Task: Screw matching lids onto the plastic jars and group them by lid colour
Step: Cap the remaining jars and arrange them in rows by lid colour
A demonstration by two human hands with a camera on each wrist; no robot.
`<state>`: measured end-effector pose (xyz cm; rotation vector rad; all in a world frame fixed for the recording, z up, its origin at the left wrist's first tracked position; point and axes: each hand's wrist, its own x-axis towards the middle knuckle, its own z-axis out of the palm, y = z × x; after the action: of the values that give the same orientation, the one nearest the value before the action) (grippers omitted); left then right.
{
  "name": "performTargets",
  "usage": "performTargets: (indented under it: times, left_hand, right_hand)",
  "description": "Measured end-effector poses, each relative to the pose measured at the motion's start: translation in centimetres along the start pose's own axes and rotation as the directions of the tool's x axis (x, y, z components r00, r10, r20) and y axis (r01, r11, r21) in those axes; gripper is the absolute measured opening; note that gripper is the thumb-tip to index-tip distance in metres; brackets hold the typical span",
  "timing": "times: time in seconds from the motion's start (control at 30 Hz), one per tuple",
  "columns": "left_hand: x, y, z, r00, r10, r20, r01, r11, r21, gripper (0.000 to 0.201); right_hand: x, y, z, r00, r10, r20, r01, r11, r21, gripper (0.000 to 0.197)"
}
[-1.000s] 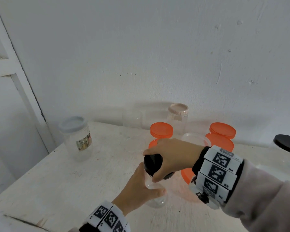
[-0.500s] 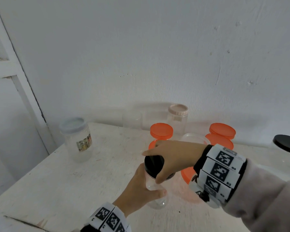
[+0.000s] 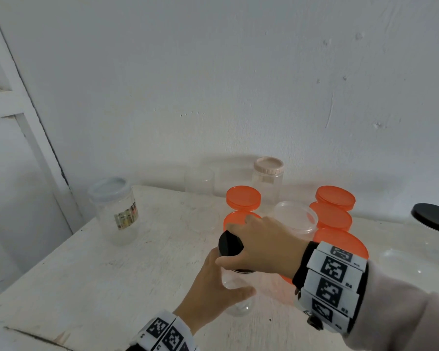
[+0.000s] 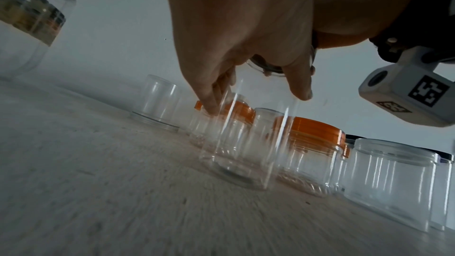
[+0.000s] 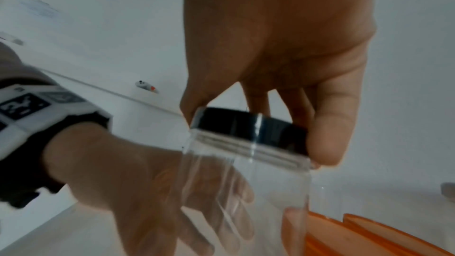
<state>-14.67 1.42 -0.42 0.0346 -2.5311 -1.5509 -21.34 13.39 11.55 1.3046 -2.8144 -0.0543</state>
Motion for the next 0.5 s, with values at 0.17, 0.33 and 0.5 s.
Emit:
performTargets:
  times: [0.17,0.33,0.5]
  left_hand:
    - [0.1,-0.3,-0.1,1.0,-0.014,0.005,0.014,1.0,0.018,0.084]
    - [0.2,-0.3,-0.1,1.0,-0.018,0.023,0.018,1.0,0.009,0.081]
    - [0.0,-0.3,-0.1,1.0,-0.008,0.011,0.008,1.0,0.001,0.08]
  right_hand:
    - [0.4,1.3,-1.6,0.956,-0.116,0.27,0.071,0.983,0.171,0.078]
    - [0.5,1.5,-1.9,0.961,-0.193,0.199,0.17,0.977,0.131,0.069]
    - [0.1,1.0,-0.8,0.992,-0.116,0.041,0.112,0.99,0.08,0.061]
